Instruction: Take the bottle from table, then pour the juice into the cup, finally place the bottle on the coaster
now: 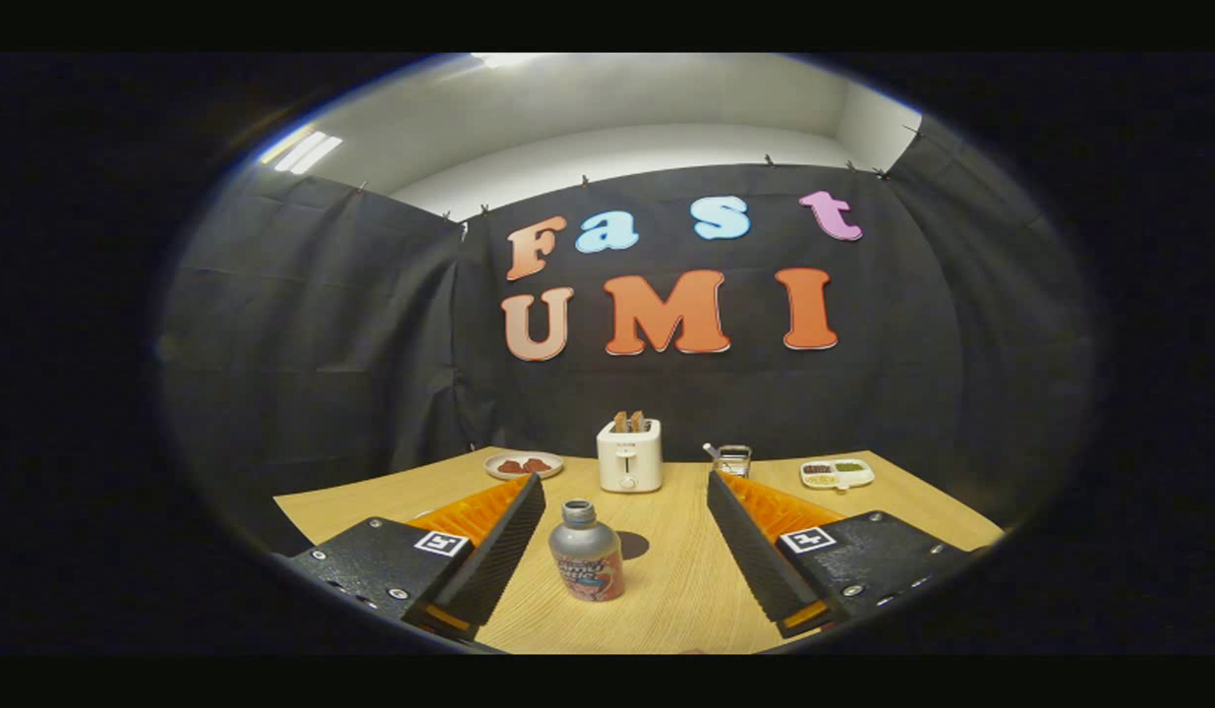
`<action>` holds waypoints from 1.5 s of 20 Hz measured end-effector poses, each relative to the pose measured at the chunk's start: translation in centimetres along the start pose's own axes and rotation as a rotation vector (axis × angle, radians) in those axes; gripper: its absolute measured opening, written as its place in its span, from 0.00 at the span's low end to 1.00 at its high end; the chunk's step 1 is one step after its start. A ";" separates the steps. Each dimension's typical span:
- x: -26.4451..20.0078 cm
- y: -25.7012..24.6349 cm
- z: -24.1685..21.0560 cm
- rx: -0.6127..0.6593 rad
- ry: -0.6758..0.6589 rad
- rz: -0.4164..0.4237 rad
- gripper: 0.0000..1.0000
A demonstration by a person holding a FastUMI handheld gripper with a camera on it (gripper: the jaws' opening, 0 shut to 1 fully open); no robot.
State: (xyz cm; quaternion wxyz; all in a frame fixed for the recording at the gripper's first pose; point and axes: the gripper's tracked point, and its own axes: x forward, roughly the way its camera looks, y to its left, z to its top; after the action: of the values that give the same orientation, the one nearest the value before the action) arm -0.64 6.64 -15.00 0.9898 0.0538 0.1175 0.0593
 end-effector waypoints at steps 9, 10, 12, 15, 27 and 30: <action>2.9 1.6 -8.1 0.013 0.104 0.065 0.99; 3.1 1.7 -8.8 0.016 0.115 0.065 0.99; 3.8 2.1 -10.2 0.029 0.139 0.072 0.99; 4.7 2.5 -11.9 0.043 0.171 0.072 0.99; 7.1 3.5 -16.3 0.081 0.257 0.038 0.83; 7.3 3.4 -16.3 0.042 0.276 0.026 0.79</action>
State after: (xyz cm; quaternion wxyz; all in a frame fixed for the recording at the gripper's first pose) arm 2.17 12.49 -31.95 0.9620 0.0676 0.2531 0.0766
